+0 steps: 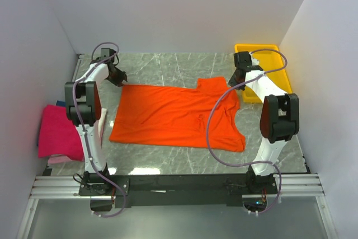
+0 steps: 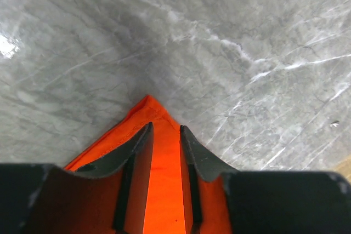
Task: Fold and stack the t-shirts
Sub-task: Fold the tshirt
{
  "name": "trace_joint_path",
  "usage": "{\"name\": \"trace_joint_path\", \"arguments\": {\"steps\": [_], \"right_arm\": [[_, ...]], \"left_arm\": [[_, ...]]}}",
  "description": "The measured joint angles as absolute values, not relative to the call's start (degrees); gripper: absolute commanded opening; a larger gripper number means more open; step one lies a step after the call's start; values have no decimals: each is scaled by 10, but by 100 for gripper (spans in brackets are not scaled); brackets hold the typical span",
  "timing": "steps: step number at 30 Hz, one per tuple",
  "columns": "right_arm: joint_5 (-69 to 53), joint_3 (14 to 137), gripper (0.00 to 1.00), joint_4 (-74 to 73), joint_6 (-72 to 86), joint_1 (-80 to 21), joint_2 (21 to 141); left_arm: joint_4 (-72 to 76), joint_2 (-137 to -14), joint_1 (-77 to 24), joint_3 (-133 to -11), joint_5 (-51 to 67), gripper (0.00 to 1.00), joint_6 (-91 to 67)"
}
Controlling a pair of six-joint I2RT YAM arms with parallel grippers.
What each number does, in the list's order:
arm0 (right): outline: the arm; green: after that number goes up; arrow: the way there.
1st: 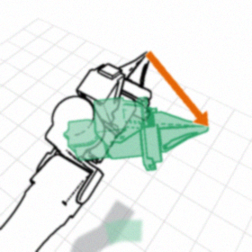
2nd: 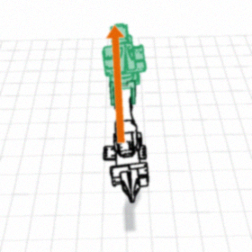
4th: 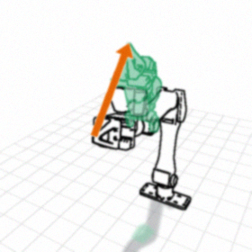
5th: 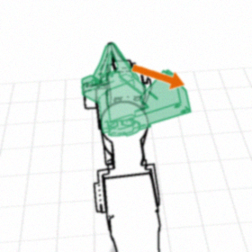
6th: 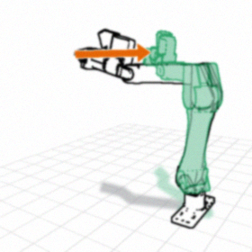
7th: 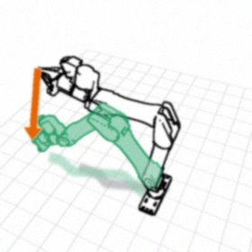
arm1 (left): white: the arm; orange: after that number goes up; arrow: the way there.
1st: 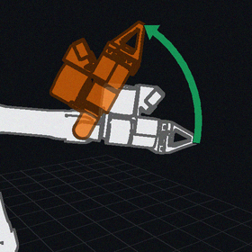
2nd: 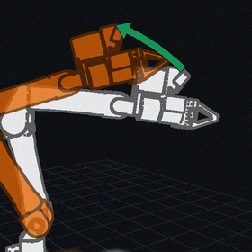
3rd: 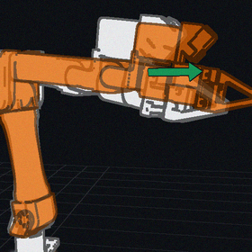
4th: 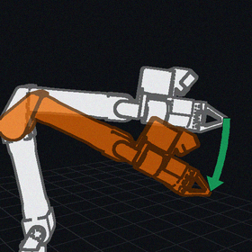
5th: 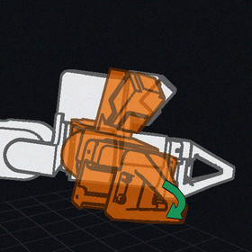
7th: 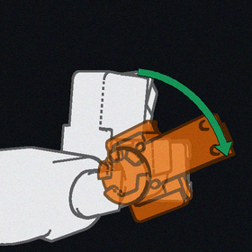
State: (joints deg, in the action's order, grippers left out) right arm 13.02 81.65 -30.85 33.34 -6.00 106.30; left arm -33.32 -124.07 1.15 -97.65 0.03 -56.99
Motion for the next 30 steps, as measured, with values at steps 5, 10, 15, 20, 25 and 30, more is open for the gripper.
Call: {"name": "trace_joint_path", "arguments": {"steps": [5,10,15,20,25,30], "right_arm": [[128,817,0,-305,333,-60,1063],[128,817,0,-304,333,-60,1063],[126,817,0,-301,333,-60,1063],[125,817,0,-300,333,-60,1063],[124,817,0,-299,333,-60,1064],[124,817,0,-299,331,-60,1064]], "left_arm": [[-351,-1247,3,-982,-16,31,-584],[-372,-1259,2,-997,-36,30,-599],[-393,-1284,3,-1022,-53,30,-609],[-401,-1293,3,-1036,-56,24,-613],[-402,-1294,3,-1037,-55,1,-619],[-401,-1294,3,-1037,-53,1,-617]]}}
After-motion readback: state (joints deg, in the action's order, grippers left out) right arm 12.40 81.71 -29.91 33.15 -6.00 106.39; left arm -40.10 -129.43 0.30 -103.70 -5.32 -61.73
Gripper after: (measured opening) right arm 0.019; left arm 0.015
